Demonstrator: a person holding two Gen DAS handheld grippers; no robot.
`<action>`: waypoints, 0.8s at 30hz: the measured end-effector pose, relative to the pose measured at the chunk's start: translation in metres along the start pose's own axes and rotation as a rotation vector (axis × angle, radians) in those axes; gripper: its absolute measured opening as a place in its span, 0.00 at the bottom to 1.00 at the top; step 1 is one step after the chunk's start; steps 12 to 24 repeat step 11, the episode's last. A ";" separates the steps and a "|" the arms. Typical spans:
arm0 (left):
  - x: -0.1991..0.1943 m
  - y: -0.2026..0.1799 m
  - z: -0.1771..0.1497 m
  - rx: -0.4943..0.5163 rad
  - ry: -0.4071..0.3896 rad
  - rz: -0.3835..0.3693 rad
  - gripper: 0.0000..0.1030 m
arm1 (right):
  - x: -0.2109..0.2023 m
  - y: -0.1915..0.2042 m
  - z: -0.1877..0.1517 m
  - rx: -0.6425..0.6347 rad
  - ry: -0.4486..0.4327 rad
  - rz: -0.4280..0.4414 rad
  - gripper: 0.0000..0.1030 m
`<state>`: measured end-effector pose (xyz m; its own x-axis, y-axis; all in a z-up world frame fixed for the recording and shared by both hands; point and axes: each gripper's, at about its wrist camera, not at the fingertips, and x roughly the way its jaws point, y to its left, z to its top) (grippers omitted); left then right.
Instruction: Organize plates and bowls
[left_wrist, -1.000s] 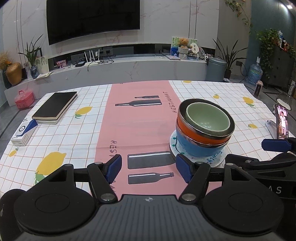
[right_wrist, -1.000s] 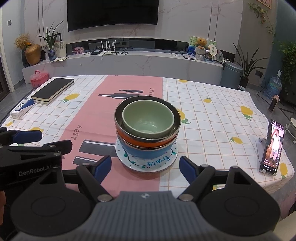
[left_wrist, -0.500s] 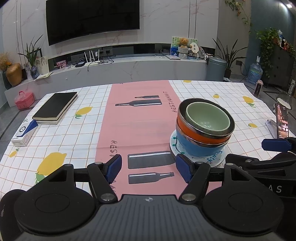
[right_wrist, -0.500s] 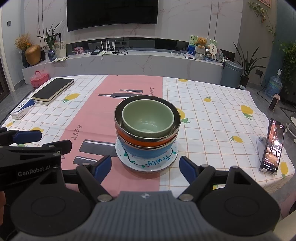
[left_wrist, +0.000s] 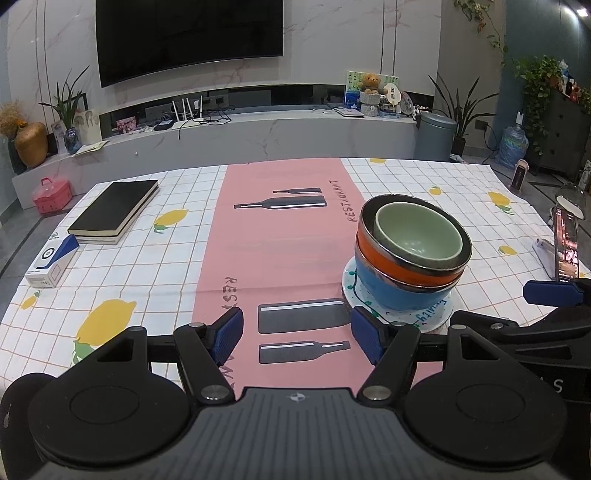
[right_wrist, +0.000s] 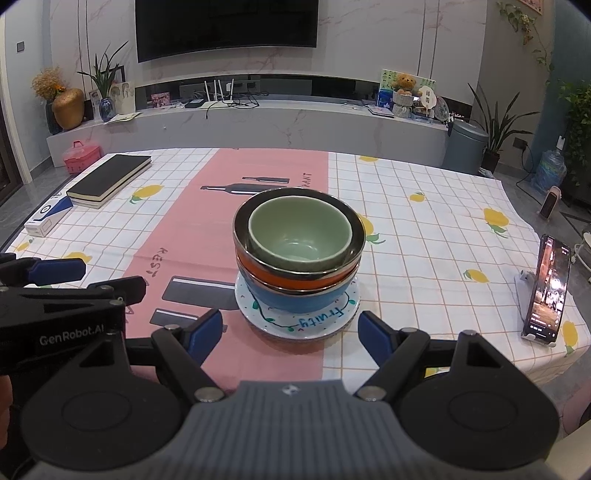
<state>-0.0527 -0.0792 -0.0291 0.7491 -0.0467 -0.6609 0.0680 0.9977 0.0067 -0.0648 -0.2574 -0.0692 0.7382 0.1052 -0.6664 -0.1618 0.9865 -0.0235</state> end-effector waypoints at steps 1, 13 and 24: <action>0.000 0.000 0.000 0.001 -0.001 -0.001 0.76 | 0.000 0.000 0.000 0.000 0.000 0.001 0.77; -0.002 0.000 0.001 0.008 -0.005 -0.004 0.76 | 0.000 0.001 -0.001 -0.001 0.003 0.003 0.77; -0.002 0.000 0.001 0.008 -0.005 -0.004 0.76 | 0.000 0.001 -0.001 -0.001 0.003 0.003 0.77</action>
